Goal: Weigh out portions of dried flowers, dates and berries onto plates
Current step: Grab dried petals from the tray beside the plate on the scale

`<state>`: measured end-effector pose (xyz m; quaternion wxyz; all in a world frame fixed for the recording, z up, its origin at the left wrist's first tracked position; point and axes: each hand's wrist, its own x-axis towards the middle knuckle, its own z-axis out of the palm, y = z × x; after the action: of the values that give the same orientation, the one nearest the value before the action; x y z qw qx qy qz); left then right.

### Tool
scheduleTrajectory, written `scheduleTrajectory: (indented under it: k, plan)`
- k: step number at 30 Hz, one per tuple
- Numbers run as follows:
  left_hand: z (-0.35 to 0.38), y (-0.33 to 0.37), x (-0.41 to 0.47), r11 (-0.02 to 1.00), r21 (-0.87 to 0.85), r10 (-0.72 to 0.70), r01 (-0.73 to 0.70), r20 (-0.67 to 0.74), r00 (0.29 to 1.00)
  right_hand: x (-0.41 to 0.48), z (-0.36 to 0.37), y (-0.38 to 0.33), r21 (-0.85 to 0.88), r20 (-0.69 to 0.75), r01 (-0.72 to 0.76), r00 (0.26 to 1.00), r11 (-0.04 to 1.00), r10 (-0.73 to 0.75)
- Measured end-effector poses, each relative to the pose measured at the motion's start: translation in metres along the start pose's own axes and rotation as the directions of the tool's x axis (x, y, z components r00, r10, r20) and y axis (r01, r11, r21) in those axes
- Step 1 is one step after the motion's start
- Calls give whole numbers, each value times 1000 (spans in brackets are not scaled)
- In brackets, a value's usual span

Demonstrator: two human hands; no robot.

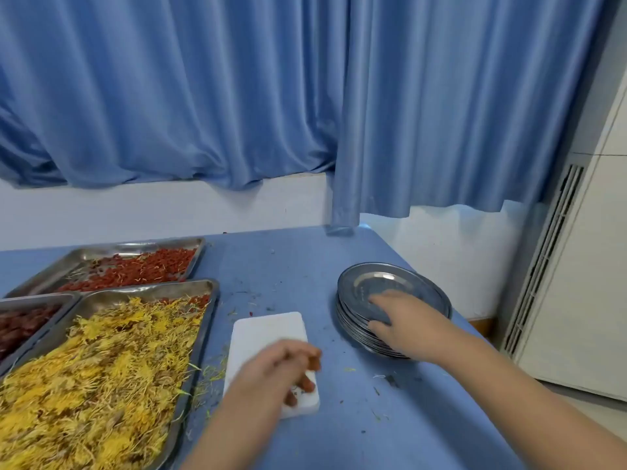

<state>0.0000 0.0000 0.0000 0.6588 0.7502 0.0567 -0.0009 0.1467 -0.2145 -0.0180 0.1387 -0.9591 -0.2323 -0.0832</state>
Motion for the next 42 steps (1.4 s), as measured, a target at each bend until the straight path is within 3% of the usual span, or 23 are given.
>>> scheduleTrajectory:
  k: [4, 13, 19, 26, 31, 36, 42]
  plan:
    - [-41, 0, 51, 999, 0, 52, -53, -165, 985, 8, 11, 1, -210, 24, -20, 999, 977, 26]
    - [-95, -25, 114, 998, 64, 4, 12, -242, 970, 7, 19, -3, -261, -237, -27, 971, 965, -37]
    - [-118, -33, 117, 989, 149, 34, 12, -302, 953, -2, 2, -23, -422, -365, -77, 927, 903, -91]
    - [-133, -48, 96, 997, -19, 52, -69, -476, 878, -23, 14, -75, -303, -559, 89, 789, 949, -253]
    - [-134, -54, 89, 988, -57, 102, -147, -481, 871, -24, 54, -111, -289, -584, 262, 713, 921, -387]
    - [-142, -62, 85, 960, -166, 119, -224, -481, 868, -18, 83, -116, -280, -549, 310, 725, 909, -417]
    - [-147, -63, 87, 948, -200, 129, -247, -469, 874, -18, 94, -119, -223, -545, 243, 772, 944, -328]
